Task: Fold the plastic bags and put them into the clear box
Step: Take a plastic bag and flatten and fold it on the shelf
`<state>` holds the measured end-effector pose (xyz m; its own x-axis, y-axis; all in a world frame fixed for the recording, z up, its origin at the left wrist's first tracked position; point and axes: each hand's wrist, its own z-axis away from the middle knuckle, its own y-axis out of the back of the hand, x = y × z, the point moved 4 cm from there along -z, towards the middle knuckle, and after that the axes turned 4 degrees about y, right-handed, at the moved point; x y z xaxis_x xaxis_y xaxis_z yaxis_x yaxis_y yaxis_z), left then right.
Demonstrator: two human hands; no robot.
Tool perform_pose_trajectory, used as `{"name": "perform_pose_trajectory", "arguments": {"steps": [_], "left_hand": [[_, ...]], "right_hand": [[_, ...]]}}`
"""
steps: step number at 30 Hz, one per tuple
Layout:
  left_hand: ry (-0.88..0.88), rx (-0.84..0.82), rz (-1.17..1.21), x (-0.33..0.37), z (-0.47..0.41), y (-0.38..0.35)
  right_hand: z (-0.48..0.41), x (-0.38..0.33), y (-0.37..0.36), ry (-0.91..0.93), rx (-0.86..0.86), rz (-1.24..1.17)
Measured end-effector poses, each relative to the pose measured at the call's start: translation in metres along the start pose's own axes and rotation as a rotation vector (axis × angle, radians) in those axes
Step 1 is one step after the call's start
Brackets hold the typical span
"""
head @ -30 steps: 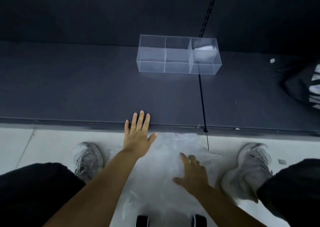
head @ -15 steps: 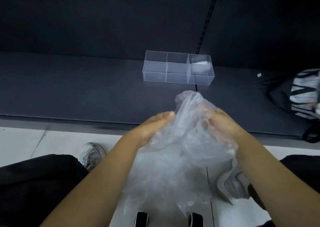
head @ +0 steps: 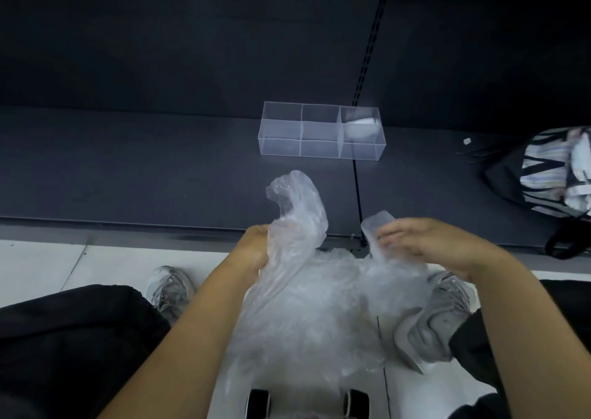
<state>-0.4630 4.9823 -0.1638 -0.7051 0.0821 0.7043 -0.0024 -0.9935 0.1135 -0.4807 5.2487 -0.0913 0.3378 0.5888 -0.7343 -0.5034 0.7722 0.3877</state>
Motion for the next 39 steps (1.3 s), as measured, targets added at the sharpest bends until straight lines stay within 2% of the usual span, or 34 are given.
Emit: {"name": "perform_pose_trajectory", "arguments": {"steps": [1, 2, 3, 5, 6, 8, 11, 13, 15, 18, 19, 22, 24, 26, 28, 31, 33, 35, 37, 39], "left_hand": [[0.016, 0.034, -0.028, 0.001, 0.004, 0.0], [-0.012, 0.034, -0.047, 0.004, 0.007, -0.003], [-0.058, 0.046, -0.043, 0.01, 0.011, -0.004], [-0.199, 0.036, -0.009, 0.02, 0.019, -0.009], [-0.254, 0.023, -0.004, 0.024, 0.022, -0.011], [-0.344, -0.041, -0.015, 0.031, 0.03, -0.015], [-0.248, -0.152, 0.145, 0.036, 0.036, -0.024], [-0.142, -0.029, 0.158, 0.035, 0.032, -0.017], [-0.137, 0.073, 0.271, 0.031, 0.027, -0.005], [-0.179, 0.013, 0.385, 0.023, 0.024, 0.007], [-0.196, -0.045, 0.39, 0.022, 0.025, 0.009], [-0.325, -0.429, 0.417, 0.038, 0.034, 0.002], [-0.435, -0.569, 0.335, 0.044, 0.041, -0.002], [-0.489, -0.579, 0.153, 0.042, 0.048, -0.008], [-0.446, -0.567, 0.125, 0.037, 0.045, -0.008], [-0.427, -0.606, 0.303, 0.03, 0.04, 0.0], [-0.301, -0.527, 0.471, 0.026, 0.03, 0.011], [-0.19, -0.496, 0.455, 0.022, 0.023, 0.014], [-0.17, -0.576, 0.31, 0.027, 0.027, 0.002], [-0.251, -0.745, 0.199, 0.04, 0.043, -0.023]], "right_hand": [[0.002, -0.007, -0.009, 0.037, -0.053, 0.111], [0.003, -0.016, -0.018, 0.096, -0.02, 0.162], [0.004, -0.025, -0.023, 0.168, 0.095, 0.172], [0.009, -0.046, -0.039, 0.311, 0.273, 0.066], [0.011, -0.053, -0.048, 0.344, 0.269, -0.059], [0.01, -0.063, -0.064, 0.347, 0.23, -0.244], [0.003, -0.059, -0.066, 0.355, 0.349, -0.354], [-0.001, -0.045, -0.059, 0.289, 0.415, -0.529], [-0.003, -0.029, -0.05, 0.209, 0.431, -0.709], [-0.005, -0.018, -0.039, 0.169, 0.424, -0.896], [-0.006, -0.017, -0.037, 0.176, 0.416, -0.939], [-0.008, -0.016, -0.034, 0.193, 0.412, -1.025], [-0.009, -0.015, -0.035, 0.204, 0.4, -1.071], [-0.009, -0.016, -0.037, 0.231, 0.371, -1.054], [-0.008, -0.019, -0.036, 0.269, 0.372, -0.995], [-0.002, -0.026, -0.03, 0.353, 0.418, -0.899], [0.005, -0.031, -0.025, 0.405, 0.455, -0.798], [0.011, -0.04, -0.023, 0.454, 0.494, -0.647], [0.018, -0.052, -0.028, 0.527, 0.52, -0.44], [0.023, -0.068, -0.039, 0.631, 0.488, -0.24]]}}
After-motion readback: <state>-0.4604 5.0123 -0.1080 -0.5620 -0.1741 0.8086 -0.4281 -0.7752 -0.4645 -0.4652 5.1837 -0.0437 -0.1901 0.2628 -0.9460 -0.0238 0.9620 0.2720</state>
